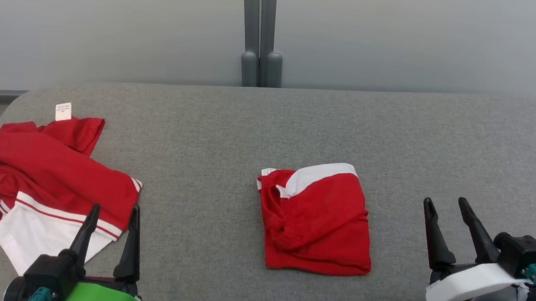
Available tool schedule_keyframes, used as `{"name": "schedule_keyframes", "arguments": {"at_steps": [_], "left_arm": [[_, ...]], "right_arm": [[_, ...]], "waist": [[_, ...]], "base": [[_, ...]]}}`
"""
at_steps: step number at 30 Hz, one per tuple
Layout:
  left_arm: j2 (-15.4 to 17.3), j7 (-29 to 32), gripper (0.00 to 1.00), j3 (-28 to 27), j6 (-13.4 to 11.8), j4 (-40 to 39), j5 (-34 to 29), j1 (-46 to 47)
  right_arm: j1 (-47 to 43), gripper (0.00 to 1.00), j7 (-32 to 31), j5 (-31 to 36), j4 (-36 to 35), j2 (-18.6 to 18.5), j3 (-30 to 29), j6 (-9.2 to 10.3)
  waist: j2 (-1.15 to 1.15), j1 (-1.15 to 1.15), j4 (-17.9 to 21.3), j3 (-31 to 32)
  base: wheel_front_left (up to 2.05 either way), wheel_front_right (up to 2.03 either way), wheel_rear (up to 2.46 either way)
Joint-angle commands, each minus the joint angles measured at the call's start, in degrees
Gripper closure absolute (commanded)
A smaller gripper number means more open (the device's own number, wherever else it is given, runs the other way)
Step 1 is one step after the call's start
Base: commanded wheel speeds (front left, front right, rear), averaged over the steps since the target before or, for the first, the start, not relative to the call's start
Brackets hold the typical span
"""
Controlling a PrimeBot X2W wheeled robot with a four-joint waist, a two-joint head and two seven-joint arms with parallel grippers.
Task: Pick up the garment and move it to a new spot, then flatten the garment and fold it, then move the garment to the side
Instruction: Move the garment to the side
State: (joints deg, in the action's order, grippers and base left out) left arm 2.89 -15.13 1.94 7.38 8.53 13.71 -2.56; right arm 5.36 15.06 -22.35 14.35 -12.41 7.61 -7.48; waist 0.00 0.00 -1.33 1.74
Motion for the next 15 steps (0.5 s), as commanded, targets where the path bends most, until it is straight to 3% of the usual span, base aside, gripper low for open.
{"name": "schedule_keyframes", "arguments": {"at_steps": [1, 8, 15], "left_arm": [[0.0, 0.0, 0.0, 0.1, 0.2, 0.2, -0.1, 0.9], [0.0, 0.0, 0.0, 1.4, 0.2, 0.4, 0.5, 1.9], [0.2, 0.0, 0.0, 2.8, 0.2, 1.1, 0.9, 2.4]], "right_arm": [[1.5, 0.0, 0.0, -1.3, 1.6, -0.4, 1.2, -0.03], [9.7, 0.0, -11.5, -6.8, 11.4, -1.3, 5.3, -0.03], [16.2, 0.0, -23.2, -11.1, 19.2, -1.6, 5.4, -0.03]], "waist": [[0.0, 0.0, -0.3, -0.2], [0.0, 0.0, -3.3, -0.9], [0.0, 0.0, -7.8, -1.4]], "base": [[0.0, 0.0, 0.0], [0.0, 0.0, 0.0], [0.0, 0.0, 0.0]]}}
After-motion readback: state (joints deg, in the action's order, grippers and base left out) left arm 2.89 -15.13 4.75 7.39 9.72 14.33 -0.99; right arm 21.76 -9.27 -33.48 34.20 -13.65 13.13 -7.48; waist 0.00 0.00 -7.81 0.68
